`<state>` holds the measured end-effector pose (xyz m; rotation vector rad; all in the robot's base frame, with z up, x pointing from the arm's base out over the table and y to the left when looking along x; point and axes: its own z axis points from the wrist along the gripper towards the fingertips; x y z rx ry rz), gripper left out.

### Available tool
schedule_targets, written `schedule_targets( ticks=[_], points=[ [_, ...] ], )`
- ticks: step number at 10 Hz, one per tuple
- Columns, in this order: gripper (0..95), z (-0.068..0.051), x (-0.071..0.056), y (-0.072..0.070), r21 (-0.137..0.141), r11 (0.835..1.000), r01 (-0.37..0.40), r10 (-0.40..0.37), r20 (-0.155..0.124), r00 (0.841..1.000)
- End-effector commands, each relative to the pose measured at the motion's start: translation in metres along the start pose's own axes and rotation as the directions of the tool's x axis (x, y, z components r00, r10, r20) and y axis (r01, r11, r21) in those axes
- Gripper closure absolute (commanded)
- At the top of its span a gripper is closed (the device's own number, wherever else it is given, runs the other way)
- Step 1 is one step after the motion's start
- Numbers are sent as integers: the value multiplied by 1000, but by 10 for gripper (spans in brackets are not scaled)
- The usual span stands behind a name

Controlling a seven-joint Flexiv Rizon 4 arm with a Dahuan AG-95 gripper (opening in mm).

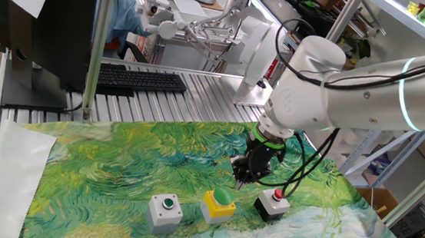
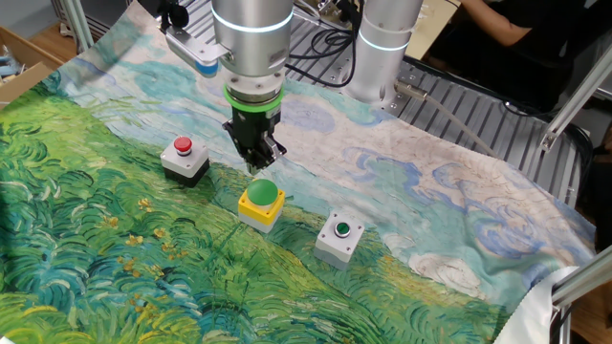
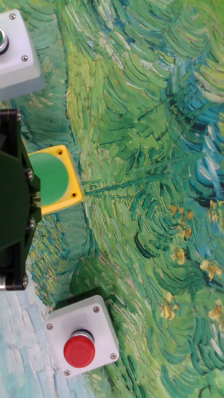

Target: Press three buttons from left to right in sequence

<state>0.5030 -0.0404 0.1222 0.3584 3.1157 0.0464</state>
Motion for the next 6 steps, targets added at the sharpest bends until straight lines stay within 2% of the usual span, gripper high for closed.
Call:
schedule_targets(
  ticks=[1, 3, 4, 6],
  points=[
    [950, 0, -2, 1, -2, 1000, -3, 3, -4, 1000],
    [950, 0, -2, 1, 1, 1000, -6, 6, -3, 1000],
    [950, 0, -2, 1, 11, 1000, -5, 5, -2, 1000],
    [950, 0, -2, 1, 100, 995, 20, -22, 14, 1000]
  ],
)
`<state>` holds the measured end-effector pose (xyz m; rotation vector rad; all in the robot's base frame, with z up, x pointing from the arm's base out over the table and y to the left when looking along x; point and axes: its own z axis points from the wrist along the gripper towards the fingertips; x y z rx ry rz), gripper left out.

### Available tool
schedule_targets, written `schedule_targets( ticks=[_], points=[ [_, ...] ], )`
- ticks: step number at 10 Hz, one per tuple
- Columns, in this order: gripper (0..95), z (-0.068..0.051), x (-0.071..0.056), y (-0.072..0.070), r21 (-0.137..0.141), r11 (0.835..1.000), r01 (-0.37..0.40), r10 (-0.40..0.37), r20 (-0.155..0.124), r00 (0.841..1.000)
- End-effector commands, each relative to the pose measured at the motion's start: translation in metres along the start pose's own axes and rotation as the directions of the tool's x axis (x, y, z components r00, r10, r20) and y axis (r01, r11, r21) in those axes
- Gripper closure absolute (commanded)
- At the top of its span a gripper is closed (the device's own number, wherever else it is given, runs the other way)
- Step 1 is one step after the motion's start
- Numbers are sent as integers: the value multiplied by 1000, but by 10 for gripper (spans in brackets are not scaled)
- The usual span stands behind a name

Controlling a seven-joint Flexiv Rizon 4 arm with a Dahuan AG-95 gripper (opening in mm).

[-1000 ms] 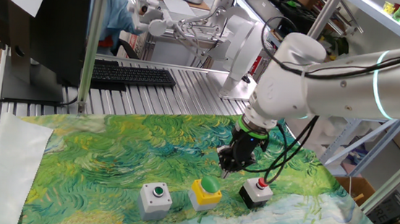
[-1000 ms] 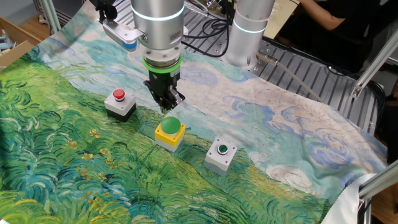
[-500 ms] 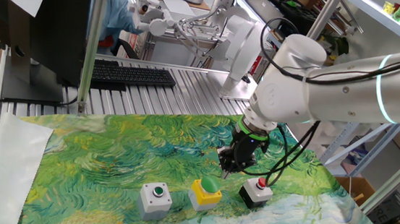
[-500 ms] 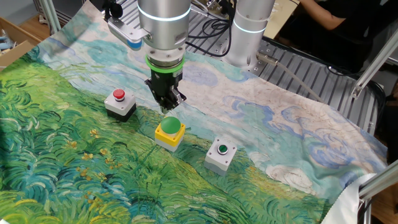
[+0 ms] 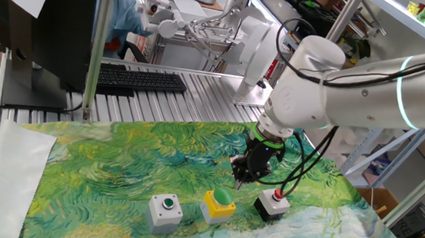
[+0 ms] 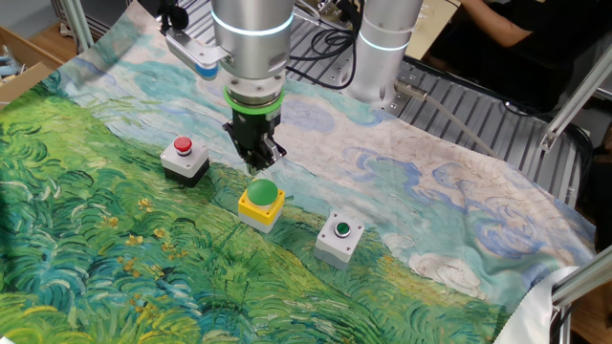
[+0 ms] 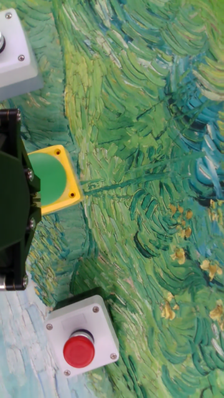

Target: Press three buttons from left to right in sequence

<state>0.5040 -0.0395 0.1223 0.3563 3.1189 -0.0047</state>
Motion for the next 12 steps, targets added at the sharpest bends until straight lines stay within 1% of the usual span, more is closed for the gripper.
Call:
schedule_targets(
  ticks=[1, 3, 5, 6, 8, 10, 11, 12],
  points=[
    [950, 0, -1, 0, 49, 999, 14, -14, 10, 1000],
    [950, 0, -1, 0, 53, 997, 60, -60, 15, 998],
    [950, 0, -1, 0, 45, 992, 118, -119, 12, 993],
    [950, 0, -1, 0, 42, 991, 130, -131, 17, 991],
    [950, 0, -1, 0, 41, 989, 140, -140, 18, 990],
    [950, 0, -1, 0, 38, 989, 142, -143, 24, 989],
    [950, 0, -1, 0, 33, 989, 144, -145, 23, 989],
    [950, 0, -1, 0, 33, 989, 145, -145, 23, 989]
  ],
)
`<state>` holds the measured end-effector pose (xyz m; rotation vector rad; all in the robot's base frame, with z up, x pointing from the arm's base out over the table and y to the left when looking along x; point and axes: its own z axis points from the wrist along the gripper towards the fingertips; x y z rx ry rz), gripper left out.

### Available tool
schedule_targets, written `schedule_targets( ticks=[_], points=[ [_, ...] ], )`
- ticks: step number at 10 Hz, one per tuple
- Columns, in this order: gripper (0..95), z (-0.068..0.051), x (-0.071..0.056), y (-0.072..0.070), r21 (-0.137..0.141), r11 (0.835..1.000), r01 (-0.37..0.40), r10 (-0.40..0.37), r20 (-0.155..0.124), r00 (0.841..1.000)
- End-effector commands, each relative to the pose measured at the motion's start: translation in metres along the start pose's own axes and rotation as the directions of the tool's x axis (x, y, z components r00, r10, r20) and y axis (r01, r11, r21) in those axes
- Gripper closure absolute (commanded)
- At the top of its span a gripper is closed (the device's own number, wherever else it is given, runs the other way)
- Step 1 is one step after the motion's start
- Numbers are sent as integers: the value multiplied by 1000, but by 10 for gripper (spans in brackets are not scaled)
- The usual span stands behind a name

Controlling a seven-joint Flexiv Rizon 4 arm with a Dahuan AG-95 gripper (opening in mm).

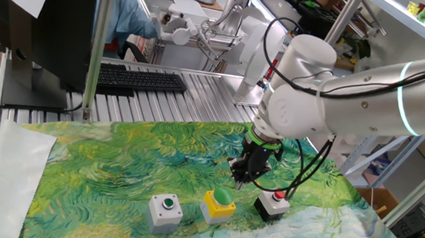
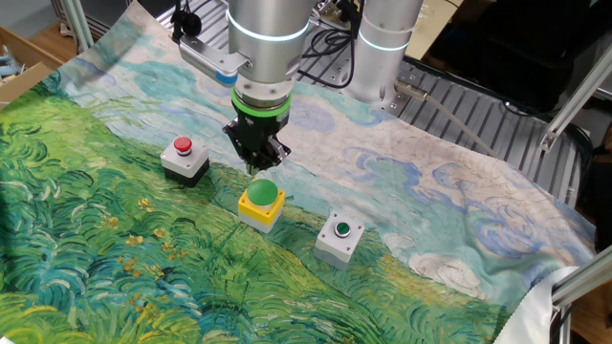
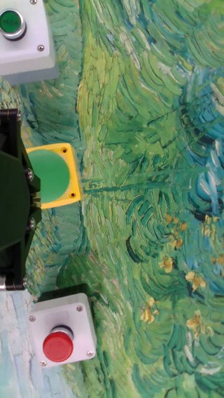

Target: Press three buttons from left to right in sequence

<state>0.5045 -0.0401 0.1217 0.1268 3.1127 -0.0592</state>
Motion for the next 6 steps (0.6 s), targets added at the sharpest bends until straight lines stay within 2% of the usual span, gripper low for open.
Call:
schedule_targets(
  ticks=[1, 4, 6],
  points=[
    [950, 0, 0, 0, 2, 1000, 15, -15, -2, 1000],
    [950, -1, 0, 0, -1, 1000, 30, -30, -5, 1000],
    [950, -2, 0, 1, -15, 999, 37, -37, -4, 999]
  ],
)
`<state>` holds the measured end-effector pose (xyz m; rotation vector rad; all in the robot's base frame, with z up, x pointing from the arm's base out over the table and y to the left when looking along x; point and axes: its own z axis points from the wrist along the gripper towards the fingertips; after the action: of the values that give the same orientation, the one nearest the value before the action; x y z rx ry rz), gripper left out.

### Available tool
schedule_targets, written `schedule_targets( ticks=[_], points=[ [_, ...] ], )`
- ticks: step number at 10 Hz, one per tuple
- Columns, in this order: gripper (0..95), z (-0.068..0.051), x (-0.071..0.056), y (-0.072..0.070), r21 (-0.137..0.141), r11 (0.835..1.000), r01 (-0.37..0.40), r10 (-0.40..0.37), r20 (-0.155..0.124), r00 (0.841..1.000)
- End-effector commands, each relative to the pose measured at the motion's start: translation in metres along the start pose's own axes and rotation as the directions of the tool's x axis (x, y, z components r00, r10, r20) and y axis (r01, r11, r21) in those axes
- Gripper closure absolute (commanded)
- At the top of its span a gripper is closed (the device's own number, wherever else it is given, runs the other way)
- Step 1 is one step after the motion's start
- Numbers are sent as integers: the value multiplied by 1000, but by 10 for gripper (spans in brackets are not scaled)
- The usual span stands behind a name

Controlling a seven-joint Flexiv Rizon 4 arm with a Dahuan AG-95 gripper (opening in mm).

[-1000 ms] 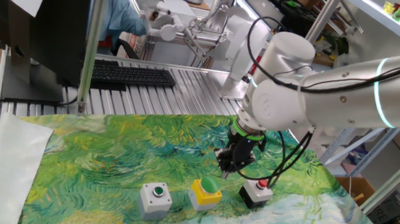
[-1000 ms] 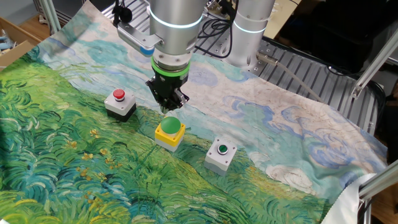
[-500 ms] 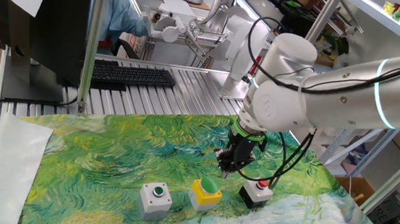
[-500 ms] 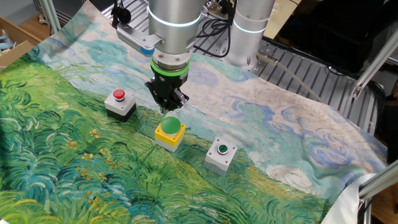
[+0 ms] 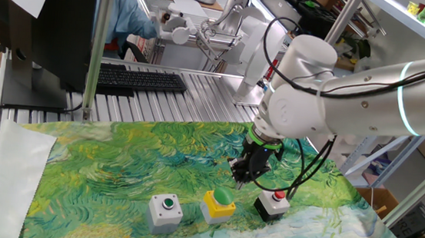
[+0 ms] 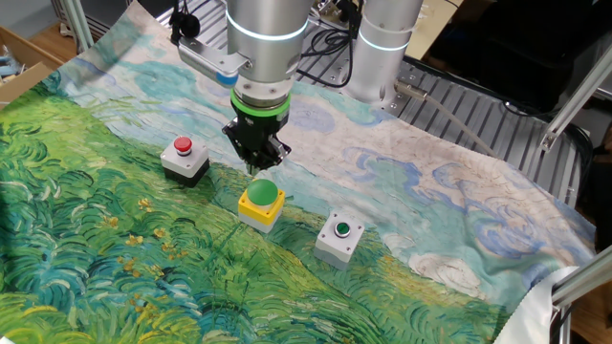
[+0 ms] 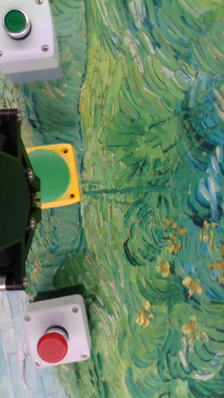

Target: Press three buttons from left to right in sequence

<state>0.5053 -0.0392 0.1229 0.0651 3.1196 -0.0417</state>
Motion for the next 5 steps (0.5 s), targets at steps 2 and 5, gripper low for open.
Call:
schedule_targets(
  ticks=[2, 5],
  points=[
    [950, -6, 1, 9, -5, 1000, 2, -2, 1, 1000],
    [950, -25, 8, 41, -20, 1000, 4, -4, -6, 1000]
  ],
)
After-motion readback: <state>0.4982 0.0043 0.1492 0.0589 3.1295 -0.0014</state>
